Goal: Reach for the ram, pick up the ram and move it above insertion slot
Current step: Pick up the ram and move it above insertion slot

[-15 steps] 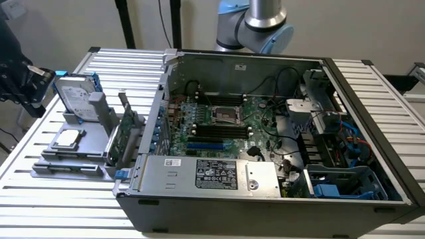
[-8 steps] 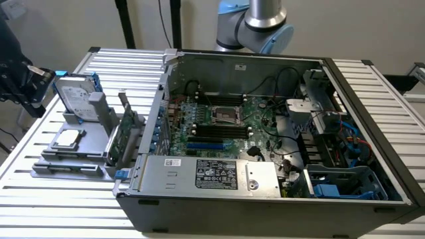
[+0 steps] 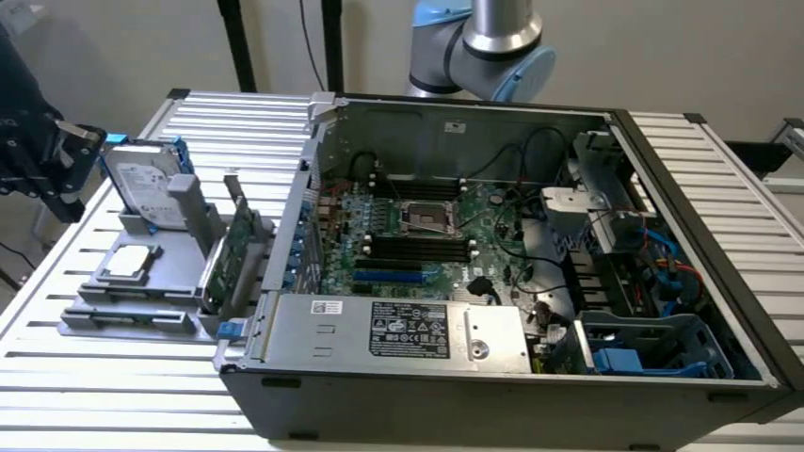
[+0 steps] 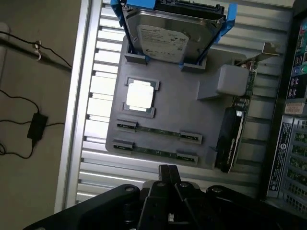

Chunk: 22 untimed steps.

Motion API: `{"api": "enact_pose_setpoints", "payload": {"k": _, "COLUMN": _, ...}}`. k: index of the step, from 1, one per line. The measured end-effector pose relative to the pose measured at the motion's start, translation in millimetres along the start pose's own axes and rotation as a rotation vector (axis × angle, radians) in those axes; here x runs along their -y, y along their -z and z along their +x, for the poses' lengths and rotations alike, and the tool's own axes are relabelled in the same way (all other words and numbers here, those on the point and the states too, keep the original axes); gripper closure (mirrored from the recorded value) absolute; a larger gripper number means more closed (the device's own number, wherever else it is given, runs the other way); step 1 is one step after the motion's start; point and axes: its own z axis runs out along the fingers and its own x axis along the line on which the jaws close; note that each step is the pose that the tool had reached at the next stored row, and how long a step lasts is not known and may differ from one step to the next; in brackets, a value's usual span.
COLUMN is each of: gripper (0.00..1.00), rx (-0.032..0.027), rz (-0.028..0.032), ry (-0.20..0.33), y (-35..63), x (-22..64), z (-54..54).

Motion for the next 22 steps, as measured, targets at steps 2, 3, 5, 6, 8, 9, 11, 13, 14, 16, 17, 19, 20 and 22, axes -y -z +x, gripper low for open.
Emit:
{"api": "enact_pose_setpoints", "payload": {"k": 2, "gripper": 0.89, "rx": -0.0014, "rz": 0.0001, "ry": 0.038, "y": 0.0, "x": 0.0, "z": 0.0}}
{"api": "enact_pose_setpoints", "payload": {"k": 3, "gripper": 0.89, "rx": -0.0021, "rz": 0.0001, "ry": 0.056, "y": 0.0, "x": 0.0, "z": 0.0}}
{"api": "enact_pose_setpoints", "payload": {"k": 5, "gripper": 0.89, "rx": -0.0032, "rz": 0.0001, "ry": 0.092, "y": 0.0, "x": 0.0, "z": 0.0}}
{"api": "enact_pose_setpoints", "payload": {"k": 6, "gripper": 0.89, "rx": -0.0039, "rz": 0.0002, "ry": 0.109, "y": 0.0, "x": 0.0, "z": 0.0}}
{"api": "enact_pose_setpoints", "payload": {"k": 8, "gripper": 0.89, "rx": -0.0052, "rz": 0.0002, "ry": 0.146, "y": 0.0, "x": 0.0, "z": 0.0}}
{"api": "enact_pose_setpoints", "payload": {"k": 9, "gripper": 0.89, "rx": -0.0057, "rz": 0.0002, "ry": 0.165, "y": 0.0, "x": 0.0, "z": 0.0}}
{"api": "enact_pose_setpoints", "payload": {"k": 11, "gripper": 0.89, "rx": -0.0071, "rz": 0.0002, "ry": 0.201, "y": 0.0, "x": 0.0, "z": 0.0}}
{"api": "enact_pose_setpoints", "payload": {"k": 13, "gripper": 0.89, "rx": -0.0084, "rz": 0.0002, "ry": 0.237, "y": 0.0, "x": 0.0, "z": 0.0}}
{"api": "enact_pose_setpoints", "payload": {"k": 14, "gripper": 0.89, "rx": -0.0091, "rz": 0.0003, "ry": 0.255, "y": 0.0, "x": 0.0, "z": 0.0}}
{"api": "enact_pose_setpoints", "payload": {"k": 16, "gripper": 0.89, "rx": -0.0104, "rz": 0.0003, "ry": 0.291, "y": 0.0, "x": 0.0, "z": 0.0}}
{"api": "enact_pose_setpoints", "payload": {"k": 17, "gripper": 0.89, "rx": -0.0111, "rz": 0.0003, "ry": 0.31, "y": 0.0, "x": 0.0, "z": 0.0}}
{"api": "enact_pose_setpoints", "payload": {"k": 19, "gripper": 0.89, "rx": -0.0124, "rz": 0.0003, "ry": 0.346, "y": 0.0, "x": 0.0, "z": 0.0}}
{"api": "enact_pose_setpoints", "payload": {"k": 20, "gripper": 0.89, "rx": -0.0131, "rz": 0.0004, "ry": 0.364, "y": 0.0, "x": 0.0, "z": 0.0}}
{"api": "enact_pose_setpoints", "payload": {"k": 22, "gripper": 0.89, "rx": -0.0143, "rz": 0.0004, "ry": 0.4, "y": 0.0, "x": 0.0, "z": 0.0}}
